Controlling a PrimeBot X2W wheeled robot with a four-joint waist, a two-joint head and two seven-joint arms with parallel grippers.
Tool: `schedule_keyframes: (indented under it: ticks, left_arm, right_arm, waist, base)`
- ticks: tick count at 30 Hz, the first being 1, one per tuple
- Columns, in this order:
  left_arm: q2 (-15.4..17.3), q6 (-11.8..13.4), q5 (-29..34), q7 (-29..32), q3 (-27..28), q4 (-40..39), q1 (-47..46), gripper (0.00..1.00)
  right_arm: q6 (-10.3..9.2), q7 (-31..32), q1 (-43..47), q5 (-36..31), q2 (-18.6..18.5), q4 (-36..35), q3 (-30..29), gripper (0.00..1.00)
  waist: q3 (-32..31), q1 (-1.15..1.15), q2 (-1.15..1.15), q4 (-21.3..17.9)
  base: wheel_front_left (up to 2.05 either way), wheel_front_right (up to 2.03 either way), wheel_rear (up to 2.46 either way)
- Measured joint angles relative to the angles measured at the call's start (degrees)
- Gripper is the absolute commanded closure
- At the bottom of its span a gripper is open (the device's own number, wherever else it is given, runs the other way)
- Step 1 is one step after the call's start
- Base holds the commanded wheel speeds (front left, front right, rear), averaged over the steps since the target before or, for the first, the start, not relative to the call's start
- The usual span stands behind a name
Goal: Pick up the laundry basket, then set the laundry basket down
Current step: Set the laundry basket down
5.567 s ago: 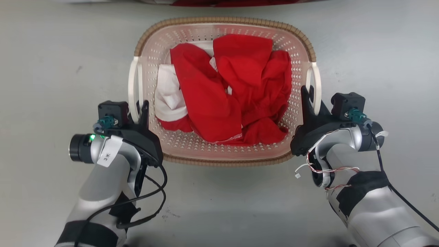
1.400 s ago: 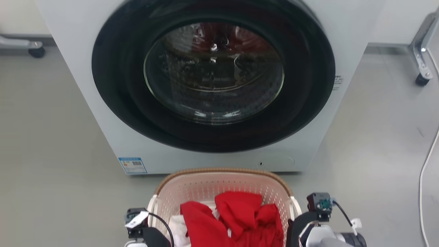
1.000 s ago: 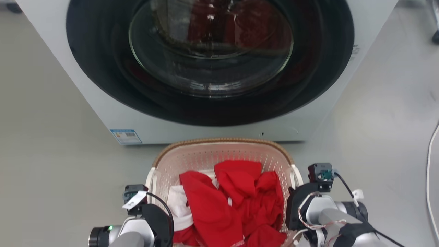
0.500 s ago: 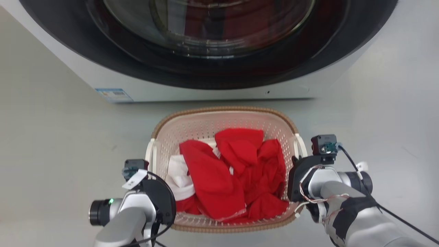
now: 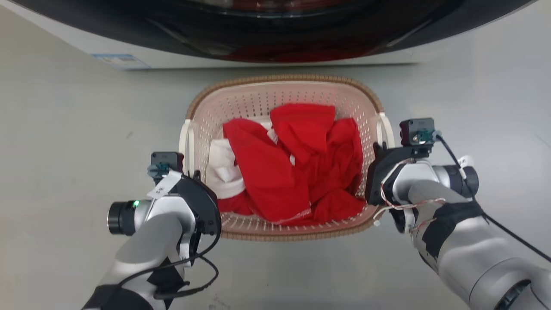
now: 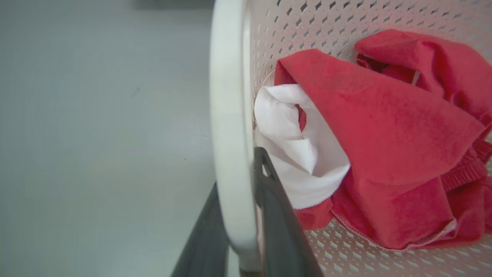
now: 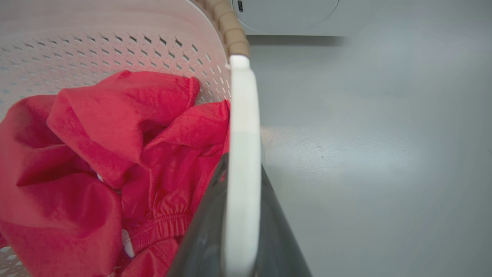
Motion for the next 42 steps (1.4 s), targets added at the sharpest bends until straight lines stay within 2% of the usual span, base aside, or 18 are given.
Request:
schedule_keyframes:
  ticks: [12,32,36,37,38,39,40,41,42]
  left_arm:
    - [0.0,0.0,0.0,-1.7,0.0,0.1,-3.7,1.00]
    - [-0.1,0.0,0.4,-6.5,0.3,2.2,-7.7,1.00]
    - [-0.3,0.0,0.4,-7.5,0.3,2.7,-8.4,1.00]
    - [-0.5,0.0,0.4,-7.5,0.3,2.9,-8.6,0.87]
    - [-0.7,0.0,0.4,-7.5,0.3,3.1,-8.6,0.53]
    - [-0.7,0.0,0.4,-7.5,0.3,3.1,-8.6,0.50]
    - [-1.1,0.0,0.4,-7.5,0.3,3.4,-8.6,0.40]
    - [-1.3,0.0,0.4,-7.5,0.3,3.5,-8.6,0.17]
    - [-1.3,0.0,0.4,-7.5,0.2,3.6,-8.6,0.00]
  right_arm:
    - [0.02,-2.0,-3.7,-0.5,-0.1,1.0,-0.1,1.00]
    - [0.03,-5.5,-7.3,-1.4,-0.1,1.0,-0.1,1.00]
    - [0.09,-5.7,-7.2,-1.5,0.1,1.3,0.2,0.54]
    - [0.09,-5.7,-7.2,-1.5,0.1,1.3,0.3,0.48]
    - [0.09,-5.8,-7.2,-1.5,0.1,1.3,0.3,0.16]
    - [0.09,-5.8,-7.2,-1.5,0.1,1.3,0.3,0.00]
    - [0.36,-6.0,-7.2,-1.5,0.4,1.2,0.3,0.00]
    - [0.49,-6.1,-7.2,-1.5,0.6,1.2,0.3,0.00]
    - [0.49,-6.2,-7.2,-1.5,0.7,1.2,0.3,0.00]
  waist:
    - [8.4,0.00,0.00,0.4]
    - [12.5,-0.01,-0.02,0.5]
    - [12.5,-0.01,-0.01,0.4]
    - [12.3,0.00,-0.01,0.4]
    - [12.2,-0.01,-0.02,0.4]
    - [12.2,-0.01,-0.02,0.4]
    - [11.8,-0.01,-0.02,0.3]
    - [11.7,-0.01,-0.02,0.3]
    - [11.5,-0.01,-0.02,0.3]
  base:
    - [0.00,0.00,0.00]
    - [0.00,0.00,0.00]
    - [0.00,0.00,0.00]
    - [0.00,0.00,0.00]
    - [0.00,0.00,0.00]
    - [0.00,0.00,0.00]
    - [0.00,0.00,0.00]
    - [0.00,0.00,0.00]
    - [0.00,0.00,0.00]
